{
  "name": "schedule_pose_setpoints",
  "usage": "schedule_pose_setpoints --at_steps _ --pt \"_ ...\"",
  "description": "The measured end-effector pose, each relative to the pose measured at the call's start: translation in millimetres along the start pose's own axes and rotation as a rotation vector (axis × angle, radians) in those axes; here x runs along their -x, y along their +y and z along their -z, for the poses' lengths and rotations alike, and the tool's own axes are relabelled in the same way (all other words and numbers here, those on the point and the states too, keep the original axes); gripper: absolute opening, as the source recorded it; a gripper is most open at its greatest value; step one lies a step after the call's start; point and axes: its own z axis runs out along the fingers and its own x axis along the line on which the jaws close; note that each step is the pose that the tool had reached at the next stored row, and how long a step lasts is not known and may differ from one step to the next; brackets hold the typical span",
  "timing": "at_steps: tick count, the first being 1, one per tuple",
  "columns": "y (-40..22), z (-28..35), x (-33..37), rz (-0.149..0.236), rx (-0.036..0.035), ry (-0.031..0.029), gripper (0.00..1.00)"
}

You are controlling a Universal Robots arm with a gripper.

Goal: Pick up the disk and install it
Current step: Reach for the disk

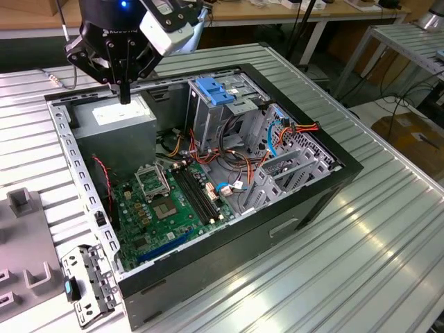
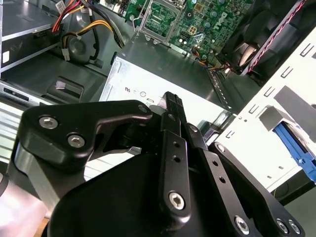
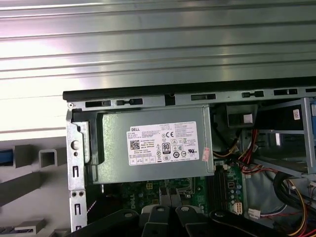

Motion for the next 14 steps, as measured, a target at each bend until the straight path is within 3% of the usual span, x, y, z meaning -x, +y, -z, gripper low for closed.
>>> schedule_pose_setpoints --at_steps 14 --pt "-0.6 0.0 -7.9 0.000 -0.0001 0.0010 0.11"
